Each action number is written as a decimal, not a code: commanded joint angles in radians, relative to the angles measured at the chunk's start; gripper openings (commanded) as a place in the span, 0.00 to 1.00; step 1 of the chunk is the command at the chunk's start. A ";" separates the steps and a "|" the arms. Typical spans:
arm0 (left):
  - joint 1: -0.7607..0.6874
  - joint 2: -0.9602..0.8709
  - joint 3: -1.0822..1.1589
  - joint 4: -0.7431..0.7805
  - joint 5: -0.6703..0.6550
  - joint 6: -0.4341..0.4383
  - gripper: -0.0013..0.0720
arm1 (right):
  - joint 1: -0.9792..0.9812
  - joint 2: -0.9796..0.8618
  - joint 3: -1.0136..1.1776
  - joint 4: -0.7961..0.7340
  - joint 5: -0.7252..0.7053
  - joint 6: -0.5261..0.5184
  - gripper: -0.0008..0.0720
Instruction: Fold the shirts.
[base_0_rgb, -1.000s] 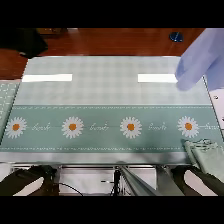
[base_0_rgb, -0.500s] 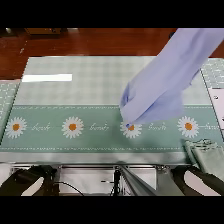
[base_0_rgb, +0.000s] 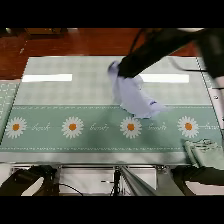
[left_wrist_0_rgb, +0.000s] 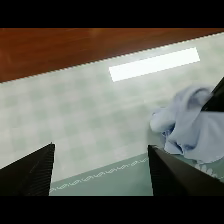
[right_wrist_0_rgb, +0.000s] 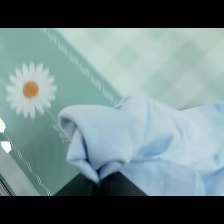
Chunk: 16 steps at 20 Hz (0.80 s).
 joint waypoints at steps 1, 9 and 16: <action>0.001 -0.022 0.000 0.001 0.000 -0.001 1.00 | 0.174 -0.148 0.000 -0.149 0.013 0.001 0.25; 0.001 -0.105 -0.002 0.056 0.000 0.061 1.00 | 0.003 0.037 0.001 -0.493 0.037 -0.055 0.76; 0.007 -0.271 -0.209 0.055 -0.010 0.192 0.99 | -0.640 0.166 -0.013 -0.383 0.092 0.019 0.82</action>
